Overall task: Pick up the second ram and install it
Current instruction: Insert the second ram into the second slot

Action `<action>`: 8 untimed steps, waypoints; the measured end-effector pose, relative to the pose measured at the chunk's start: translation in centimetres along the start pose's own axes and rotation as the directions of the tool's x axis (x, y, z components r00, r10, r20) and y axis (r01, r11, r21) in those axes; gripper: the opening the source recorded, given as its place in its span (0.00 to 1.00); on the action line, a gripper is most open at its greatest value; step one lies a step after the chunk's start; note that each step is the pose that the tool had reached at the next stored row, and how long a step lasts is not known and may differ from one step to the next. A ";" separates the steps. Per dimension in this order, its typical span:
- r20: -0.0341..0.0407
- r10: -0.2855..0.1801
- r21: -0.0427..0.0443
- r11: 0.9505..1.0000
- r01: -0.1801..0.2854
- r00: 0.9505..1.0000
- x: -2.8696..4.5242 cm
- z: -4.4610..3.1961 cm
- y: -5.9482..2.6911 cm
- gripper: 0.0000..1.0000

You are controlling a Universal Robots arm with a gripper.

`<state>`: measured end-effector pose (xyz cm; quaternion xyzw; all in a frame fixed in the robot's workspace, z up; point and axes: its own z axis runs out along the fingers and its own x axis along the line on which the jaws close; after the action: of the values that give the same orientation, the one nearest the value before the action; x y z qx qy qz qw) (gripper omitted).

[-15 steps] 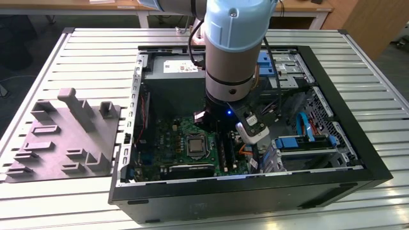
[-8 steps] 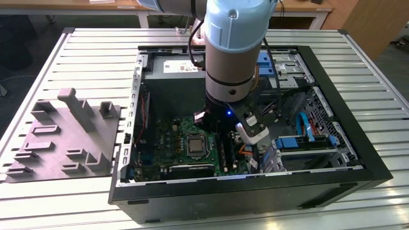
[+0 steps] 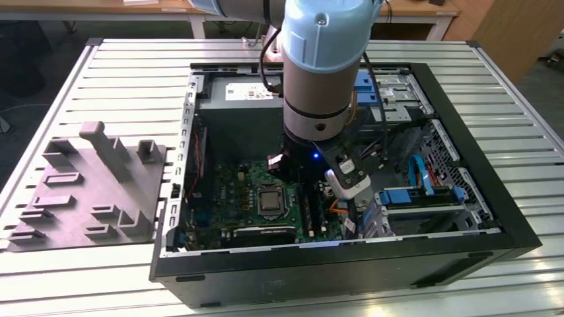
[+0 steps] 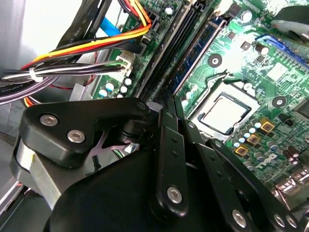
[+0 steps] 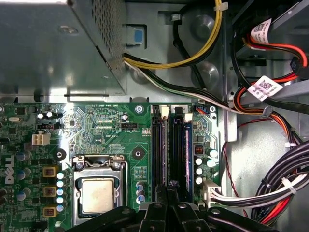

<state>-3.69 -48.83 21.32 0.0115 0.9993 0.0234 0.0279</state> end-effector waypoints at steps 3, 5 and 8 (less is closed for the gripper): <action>0.000 0.000 0.000 1.000 0.000 1.000 0.00 0.02 0.00 0.19; 0.000 0.000 0.000 1.000 0.000 1.000 0.00 -0.01 0.00 0.19; 0.000 0.000 0.000 1.000 0.000 1.000 -0.02 -0.44 0.02 0.19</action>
<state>-3.69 -48.84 21.76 0.0114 0.9993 0.0232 0.0278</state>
